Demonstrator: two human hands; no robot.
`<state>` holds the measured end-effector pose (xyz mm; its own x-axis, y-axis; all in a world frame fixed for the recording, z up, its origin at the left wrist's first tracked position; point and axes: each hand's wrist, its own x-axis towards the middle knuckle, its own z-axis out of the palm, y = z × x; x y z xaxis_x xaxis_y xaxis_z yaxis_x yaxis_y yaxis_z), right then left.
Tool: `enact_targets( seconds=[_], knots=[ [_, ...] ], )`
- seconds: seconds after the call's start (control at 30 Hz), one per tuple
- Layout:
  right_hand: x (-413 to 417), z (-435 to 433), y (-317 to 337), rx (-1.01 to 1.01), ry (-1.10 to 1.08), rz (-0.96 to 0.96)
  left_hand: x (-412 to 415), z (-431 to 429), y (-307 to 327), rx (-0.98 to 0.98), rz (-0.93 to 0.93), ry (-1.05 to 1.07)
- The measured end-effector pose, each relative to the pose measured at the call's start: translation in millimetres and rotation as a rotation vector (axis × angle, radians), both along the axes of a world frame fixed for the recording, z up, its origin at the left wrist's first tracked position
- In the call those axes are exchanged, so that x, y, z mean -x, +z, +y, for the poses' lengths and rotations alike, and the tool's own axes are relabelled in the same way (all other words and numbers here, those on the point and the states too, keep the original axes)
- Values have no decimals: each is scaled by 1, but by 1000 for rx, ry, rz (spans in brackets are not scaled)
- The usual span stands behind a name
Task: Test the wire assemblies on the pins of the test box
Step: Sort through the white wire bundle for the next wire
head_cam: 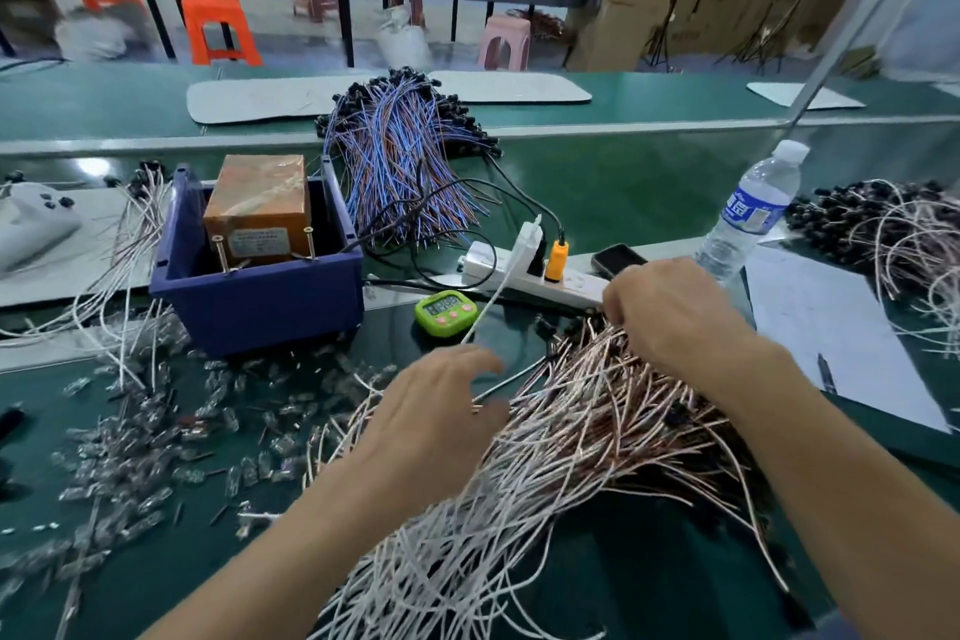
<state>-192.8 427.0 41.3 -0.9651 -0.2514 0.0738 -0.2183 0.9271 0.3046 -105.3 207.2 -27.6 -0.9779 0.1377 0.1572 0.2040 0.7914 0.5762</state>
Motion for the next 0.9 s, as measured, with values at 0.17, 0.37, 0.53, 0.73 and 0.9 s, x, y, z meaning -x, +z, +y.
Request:
enact_targets(
  seconds=[0.17,0.37,0.53,0.73,0.9],
  knots=[
    [-4,19,-6,-37,-76,-66,5,20,-7,195,-403,-187],
    [1,-11,-19,242,45,-132,4,34,-16,267,-239,-244],
    [18,-40,-47,223,152,-411,2,40,-31,325,-324,-352],
    [28,-38,-47,129,168,-340,9,27,-44,190,-334,-285],
    [36,-5,-26,161,52,-244,14,25,-49,119,-328,-237]
  ],
)
